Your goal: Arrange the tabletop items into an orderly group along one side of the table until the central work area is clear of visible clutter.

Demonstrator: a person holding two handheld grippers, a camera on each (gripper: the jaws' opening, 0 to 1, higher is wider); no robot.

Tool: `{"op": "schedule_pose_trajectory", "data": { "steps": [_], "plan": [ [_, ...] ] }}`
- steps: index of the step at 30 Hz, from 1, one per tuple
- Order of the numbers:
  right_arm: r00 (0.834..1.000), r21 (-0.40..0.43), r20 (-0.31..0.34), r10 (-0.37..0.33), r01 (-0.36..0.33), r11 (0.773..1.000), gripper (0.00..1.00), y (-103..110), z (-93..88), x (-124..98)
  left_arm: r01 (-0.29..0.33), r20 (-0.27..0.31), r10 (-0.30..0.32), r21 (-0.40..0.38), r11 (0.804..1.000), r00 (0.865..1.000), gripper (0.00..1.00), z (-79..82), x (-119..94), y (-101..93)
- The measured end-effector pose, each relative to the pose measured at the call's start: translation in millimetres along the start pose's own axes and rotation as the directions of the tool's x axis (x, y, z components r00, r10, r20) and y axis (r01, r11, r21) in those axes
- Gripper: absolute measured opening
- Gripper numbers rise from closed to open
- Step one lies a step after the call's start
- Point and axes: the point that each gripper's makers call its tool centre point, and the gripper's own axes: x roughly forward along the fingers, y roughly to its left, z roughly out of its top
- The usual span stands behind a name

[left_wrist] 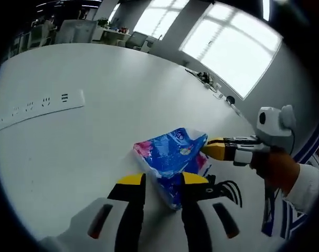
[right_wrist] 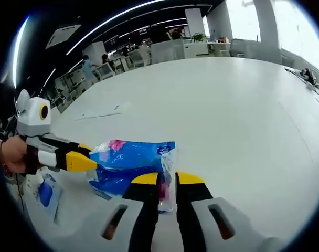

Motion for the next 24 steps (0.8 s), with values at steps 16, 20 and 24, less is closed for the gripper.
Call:
{"op": "schedule_pose_trajectory", "data": {
  "steps": [16,20,24],
  "plan": [
    [1.0,0.022,0.019,-0.016,0.015,1.0,0.21,-0.5,3.5,-4.9,-0.003,0.01,0.003,-0.002,1.0,1.0,0.39,8.2,-12.8,2.1],
    [0.999,0.027,0.032,-0.016,0.015,1.0,0.22,0.8,8.6,-9.8,0.002,0.019,-0.002,-0.002,1.0,1.0,0.42,13.0,-17.1,0.7],
    [0.999,0.03,0.05,-0.022,0.02,0.999,0.25,4.7,15.0,-17.8,0.008,0.032,-0.008,0.003,1.0,0.999,0.44,19.2,-22.4,-1.9]
  ]
}}
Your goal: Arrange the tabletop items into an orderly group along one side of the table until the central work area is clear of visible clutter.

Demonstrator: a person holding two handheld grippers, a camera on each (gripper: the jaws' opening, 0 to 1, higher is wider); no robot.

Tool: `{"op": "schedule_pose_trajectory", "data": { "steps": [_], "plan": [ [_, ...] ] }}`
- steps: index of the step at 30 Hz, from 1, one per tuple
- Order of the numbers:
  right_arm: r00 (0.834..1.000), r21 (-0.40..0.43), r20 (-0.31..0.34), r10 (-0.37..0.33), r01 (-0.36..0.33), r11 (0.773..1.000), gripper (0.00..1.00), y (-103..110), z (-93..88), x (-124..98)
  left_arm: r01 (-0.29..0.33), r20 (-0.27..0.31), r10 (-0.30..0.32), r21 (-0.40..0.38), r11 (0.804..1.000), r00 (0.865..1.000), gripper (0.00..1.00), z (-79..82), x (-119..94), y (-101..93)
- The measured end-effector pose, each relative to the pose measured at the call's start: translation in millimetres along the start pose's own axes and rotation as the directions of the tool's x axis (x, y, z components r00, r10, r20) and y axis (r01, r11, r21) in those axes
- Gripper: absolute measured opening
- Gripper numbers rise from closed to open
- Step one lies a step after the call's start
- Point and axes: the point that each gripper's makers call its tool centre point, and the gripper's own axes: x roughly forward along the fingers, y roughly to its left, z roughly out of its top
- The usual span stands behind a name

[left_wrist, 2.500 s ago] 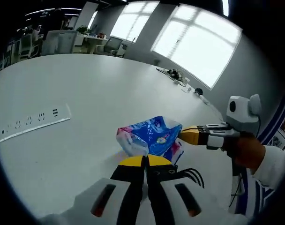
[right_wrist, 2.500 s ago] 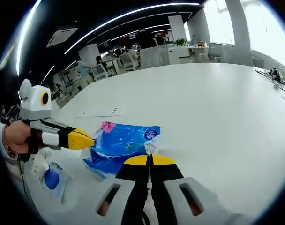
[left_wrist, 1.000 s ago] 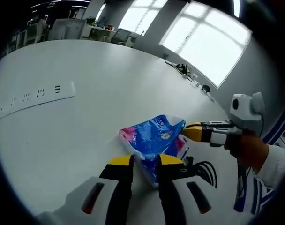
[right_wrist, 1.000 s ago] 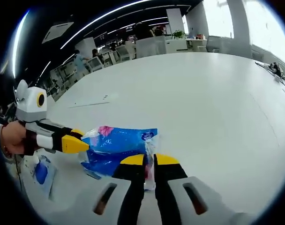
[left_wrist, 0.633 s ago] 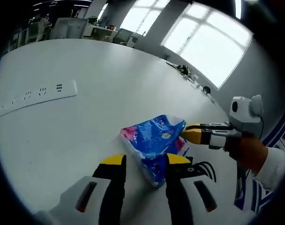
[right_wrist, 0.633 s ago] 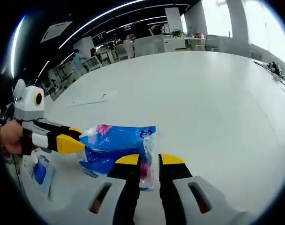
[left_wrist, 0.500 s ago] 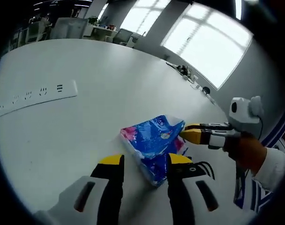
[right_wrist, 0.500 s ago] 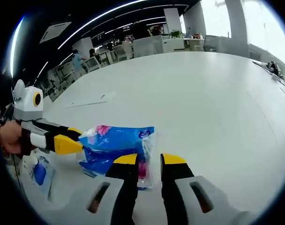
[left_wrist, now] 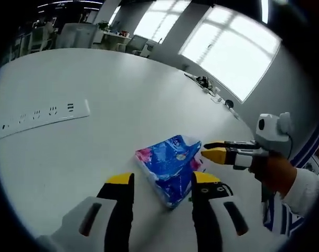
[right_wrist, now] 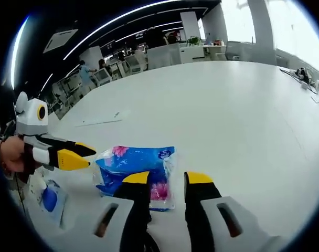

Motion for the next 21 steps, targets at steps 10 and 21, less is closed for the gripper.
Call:
{"op": "schedule_pose_trajectory", "data": {
  "steps": [10,21],
  "plan": [
    [0.999,0.005,0.043,0.006,-0.006,1.0,0.31,11.1,13.9,-13.9,0.013,0.026,-0.013,0.008,1.0,1.0,0.53,12.2,-20.9,-5.3],
    [0.996,0.002,0.086,0.035,-0.035,0.999,0.35,29.7,23.9,-40.4,0.028,0.071,-0.029,0.026,0.999,0.997,0.57,30.7,-62.0,-11.3]
  ]
}}
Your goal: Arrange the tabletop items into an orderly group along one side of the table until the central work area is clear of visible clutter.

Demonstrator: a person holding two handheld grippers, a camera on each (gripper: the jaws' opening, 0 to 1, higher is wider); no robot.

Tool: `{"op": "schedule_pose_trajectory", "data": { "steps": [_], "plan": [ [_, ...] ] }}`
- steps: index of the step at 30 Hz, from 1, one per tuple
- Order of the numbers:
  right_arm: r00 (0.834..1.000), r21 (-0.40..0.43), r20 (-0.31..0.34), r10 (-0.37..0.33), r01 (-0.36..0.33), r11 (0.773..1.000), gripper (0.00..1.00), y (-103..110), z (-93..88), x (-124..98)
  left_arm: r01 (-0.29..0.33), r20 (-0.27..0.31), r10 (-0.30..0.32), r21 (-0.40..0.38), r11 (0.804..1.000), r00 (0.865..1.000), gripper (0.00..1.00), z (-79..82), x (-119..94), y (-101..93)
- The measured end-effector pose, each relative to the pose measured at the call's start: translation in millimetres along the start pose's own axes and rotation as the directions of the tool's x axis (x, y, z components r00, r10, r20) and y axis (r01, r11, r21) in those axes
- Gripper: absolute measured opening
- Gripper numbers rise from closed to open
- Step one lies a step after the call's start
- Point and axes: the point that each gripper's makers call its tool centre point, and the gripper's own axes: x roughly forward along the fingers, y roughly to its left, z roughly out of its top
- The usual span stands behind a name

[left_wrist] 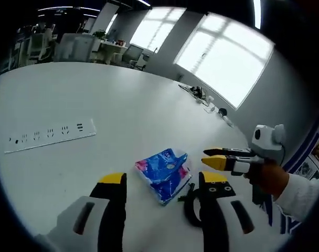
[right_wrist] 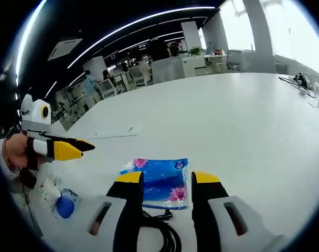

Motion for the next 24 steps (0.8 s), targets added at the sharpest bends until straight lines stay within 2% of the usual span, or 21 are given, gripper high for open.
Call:
{"op": "schedule_pose_trajectory", "data": {
  "steps": [4,14,24],
  "plan": [
    [1.0,-0.005,0.016,0.023,-0.022,1.0,0.37,14.0,5.7,-15.7,0.006,0.009,-0.006,0.006,1.0,1.0,0.59,4.0,-16.3,-2.2],
    [0.995,-0.035,0.057,0.08,-0.078,0.996,0.43,49.9,17.9,-38.4,0.024,0.041,-0.025,0.021,1.0,0.999,0.61,11.5,-67.6,-7.6],
    [0.985,-0.075,0.082,0.155,-0.149,0.986,0.44,92.9,30.3,-64.2,0.043,0.092,-0.045,0.025,0.999,0.995,0.63,19.2,-120.2,-15.4]
  ]
}}
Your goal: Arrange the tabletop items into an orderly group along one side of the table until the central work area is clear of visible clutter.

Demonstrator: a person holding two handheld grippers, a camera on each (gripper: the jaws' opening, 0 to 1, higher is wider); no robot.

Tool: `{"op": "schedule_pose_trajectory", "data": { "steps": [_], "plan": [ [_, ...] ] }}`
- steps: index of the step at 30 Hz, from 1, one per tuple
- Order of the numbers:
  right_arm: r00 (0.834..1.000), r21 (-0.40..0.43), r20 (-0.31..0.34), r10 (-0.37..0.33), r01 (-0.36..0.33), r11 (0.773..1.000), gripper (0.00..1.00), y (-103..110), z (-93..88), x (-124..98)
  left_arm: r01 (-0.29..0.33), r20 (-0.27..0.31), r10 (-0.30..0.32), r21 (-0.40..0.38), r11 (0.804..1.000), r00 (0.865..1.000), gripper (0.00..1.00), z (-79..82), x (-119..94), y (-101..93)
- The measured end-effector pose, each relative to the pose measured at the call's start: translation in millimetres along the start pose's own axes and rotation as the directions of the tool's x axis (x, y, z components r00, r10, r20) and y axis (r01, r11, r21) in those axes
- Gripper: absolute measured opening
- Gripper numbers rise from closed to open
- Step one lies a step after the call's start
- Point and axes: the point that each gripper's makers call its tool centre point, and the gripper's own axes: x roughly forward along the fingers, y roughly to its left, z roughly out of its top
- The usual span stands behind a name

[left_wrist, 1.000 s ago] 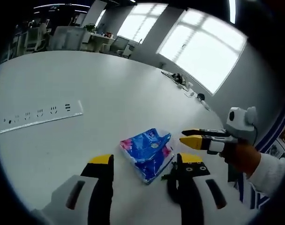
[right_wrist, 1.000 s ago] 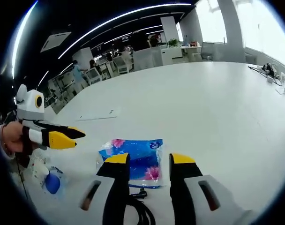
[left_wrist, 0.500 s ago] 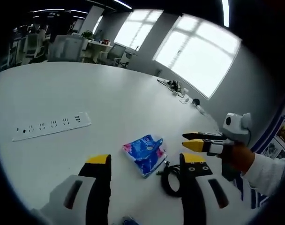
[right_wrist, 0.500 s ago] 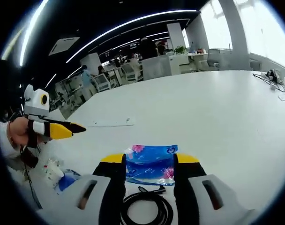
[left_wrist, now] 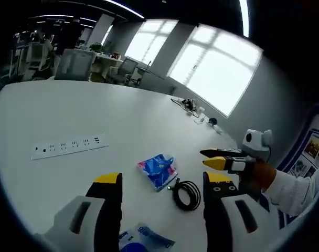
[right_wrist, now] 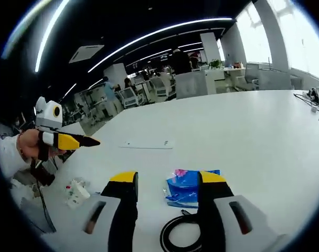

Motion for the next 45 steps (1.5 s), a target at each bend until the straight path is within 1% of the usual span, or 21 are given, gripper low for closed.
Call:
{"op": "schedule_pose_trajectory", "data": {
  "steps": [4,6,9,12,16,19,22,25,29,31,36,39,42,45],
  "plan": [
    [0.999,-0.017,0.012,0.033,-0.033,0.999,0.44,19.8,7.4,-6.9,-0.008,0.035,0.008,-0.005,1.0,0.999,0.63,6.9,-25.0,1.9],
    [0.998,-0.03,0.02,0.053,-0.052,0.998,0.45,29.8,10.2,-9.7,-0.014,0.045,0.014,-0.01,1.0,0.999,0.63,8.9,-36.4,3.5],
    [0.996,-0.043,0.021,0.084,-0.083,0.996,0.45,43.0,12.1,-12.2,-0.028,0.053,0.028,0.005,1.0,0.998,0.64,9.9,-52.2,5.6],
    [0.993,-0.056,0.009,0.121,-0.121,0.991,0.45,57.2,10.2,-13.7,-0.043,0.054,0.042,0.02,0.999,0.998,0.63,7.3,-71.1,10.1],
    [0.985,-0.089,-0.007,0.171,-0.171,0.981,0.45,78.4,7.7,-16.6,-0.055,0.073,0.054,0.011,0.998,0.996,0.63,5.9,-93.5,15.2],
    [0.979,-0.113,-0.022,0.203,-0.204,0.972,0.48,92.8,5.4,-16.5,-0.065,0.087,0.063,0.021,0.998,0.994,0.64,4.6,-109.1,17.9],
    [0.97,-0.123,-0.031,0.24,-0.242,0.962,0.49,106.3,4.5,-15.4,-0.074,0.083,0.072,0.02,0.997,0.994,0.64,-2.0,-123.9,22.1],
    [0.959,-0.146,-0.056,0.279,-0.284,0.948,0.5,121.2,2.2,-12.6,-0.08,0.088,0.079,0.01,0.997,0.993,0.64,-6.9,-140.1,23.9],
    [0.946,-0.17,-0.078,0.316,-0.325,0.93,0.51,137.1,1.2,-8.9,-0.094,0.097,0.093,0.004,0.996,0.991,0.64,-10.5,-156.9,29.6],
    [0.941,-0.172,-0.084,0.328,-0.338,0.925,0.52,142.6,1.0,-7.1,-0.099,0.101,0.099,-0.004,0.995,0.99,0.64,-12.0,-162.9,32.2],
    [0.923,-0.19,-0.12,0.366,-0.383,0.904,0.52,160.0,-2.5,-1.0,-0.102,0.105,0.103,-0.014,0.995,0.989,0.65,-18.9,-179.3,34.0],
    [0.915,-0.197,-0.129,0.383,-0.402,0.894,0.52,167.6,-3.8,2.1,-0.113,0.117,0.115,-0.025,0.993,0.986,0.65,-20.9,-189.6,38.4],
    [0.903,-0.204,-0.152,0.403,-0.428,0.881,0.52,176.0,-7.5,6.0,-0.128,0.122,0.132,-0.038,0.991,0.984,0.66,-25.6,-200.8,45.3],
    [0.886,-0.209,-0.179,0.427,-0.459,0.864,0.52,185.5,-12.4,10.2,-0.134,0.125,0.141,-0.056,0.989,0.982,0.68,-30.7,-209.7,49.6]
  ]
}}
